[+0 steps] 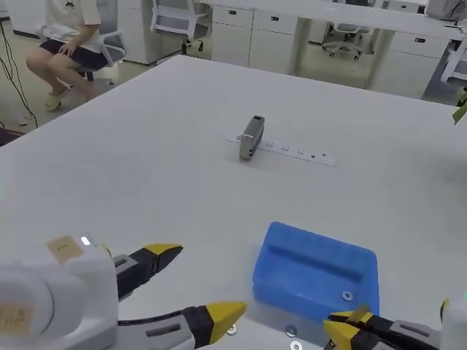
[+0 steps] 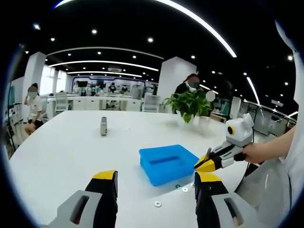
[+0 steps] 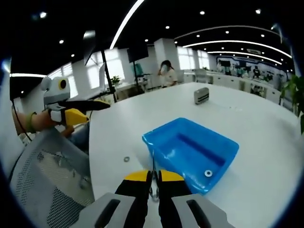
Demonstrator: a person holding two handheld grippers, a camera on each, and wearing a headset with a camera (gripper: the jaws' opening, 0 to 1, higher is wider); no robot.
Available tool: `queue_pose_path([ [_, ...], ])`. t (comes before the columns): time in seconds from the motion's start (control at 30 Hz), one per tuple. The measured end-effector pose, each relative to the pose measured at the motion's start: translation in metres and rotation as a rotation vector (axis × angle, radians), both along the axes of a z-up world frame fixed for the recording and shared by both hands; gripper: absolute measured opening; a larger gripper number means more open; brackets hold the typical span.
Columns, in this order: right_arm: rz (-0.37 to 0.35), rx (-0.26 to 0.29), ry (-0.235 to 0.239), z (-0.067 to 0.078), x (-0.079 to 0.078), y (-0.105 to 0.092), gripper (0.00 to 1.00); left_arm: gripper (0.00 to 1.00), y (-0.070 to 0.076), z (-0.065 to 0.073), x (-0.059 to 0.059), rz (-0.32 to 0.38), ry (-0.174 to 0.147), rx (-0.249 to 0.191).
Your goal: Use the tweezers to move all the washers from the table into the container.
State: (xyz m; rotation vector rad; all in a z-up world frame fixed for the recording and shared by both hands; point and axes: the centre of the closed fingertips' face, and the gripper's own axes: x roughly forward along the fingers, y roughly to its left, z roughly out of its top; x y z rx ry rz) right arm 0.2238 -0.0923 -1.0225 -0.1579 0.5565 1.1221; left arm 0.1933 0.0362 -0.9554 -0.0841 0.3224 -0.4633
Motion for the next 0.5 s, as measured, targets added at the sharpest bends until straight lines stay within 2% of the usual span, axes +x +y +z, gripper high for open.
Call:
queue_pose_path([
  [0.43,0.022,0.017,0.025,0.0005,-0.0089,0.0075,0.03,0.66,-0.0029,-0.0013,-0.0009,-0.015,0.006,0.002],
  [0.5,0.025,0.021,0.026,0.0007,-0.01,0.0085,0.03,0.67,-0.0042,0.0011,-0.0007,-0.018,-0.004,-0.009],
])
